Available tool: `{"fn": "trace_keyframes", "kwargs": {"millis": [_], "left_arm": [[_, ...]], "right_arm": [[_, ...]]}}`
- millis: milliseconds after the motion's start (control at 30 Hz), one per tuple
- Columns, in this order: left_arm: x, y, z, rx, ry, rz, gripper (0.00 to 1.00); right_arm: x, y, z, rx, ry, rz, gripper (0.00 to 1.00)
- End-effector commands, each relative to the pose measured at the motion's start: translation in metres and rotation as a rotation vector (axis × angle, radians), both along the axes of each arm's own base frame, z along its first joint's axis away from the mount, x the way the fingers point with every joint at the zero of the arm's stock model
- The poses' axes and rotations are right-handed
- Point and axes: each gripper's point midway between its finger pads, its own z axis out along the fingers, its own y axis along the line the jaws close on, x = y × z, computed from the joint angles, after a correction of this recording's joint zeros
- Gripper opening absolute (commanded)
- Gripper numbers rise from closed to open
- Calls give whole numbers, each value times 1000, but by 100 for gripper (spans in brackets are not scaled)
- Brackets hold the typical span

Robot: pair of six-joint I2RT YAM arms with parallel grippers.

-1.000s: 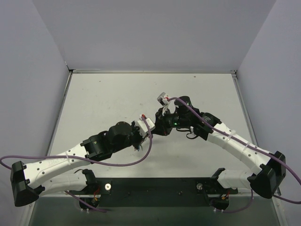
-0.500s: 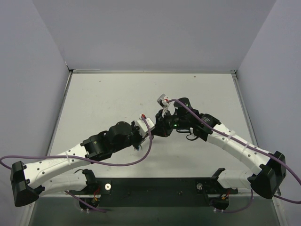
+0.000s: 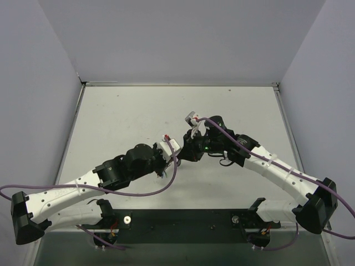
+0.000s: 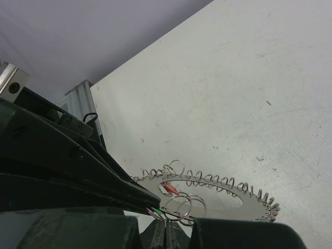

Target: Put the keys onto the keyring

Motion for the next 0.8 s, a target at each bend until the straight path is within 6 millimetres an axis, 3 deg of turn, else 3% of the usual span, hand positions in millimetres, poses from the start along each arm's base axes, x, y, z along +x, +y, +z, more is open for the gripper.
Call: {"fn": "trace_keyframes", "kwargs": {"millis": [0,400,767], "left_arm": [[-10,-20,63,-252,-52,-69,0],[-14,-22,69,-293,-56,-89,0],[-12,-23,69,-297,-60,-83,0]], "right_arm": [[11,-4,-2,-10,-59,-38,0],[8,-3,-1,20,-52,-23,0],[1,-7,24,83,-100,-16,40]]}}
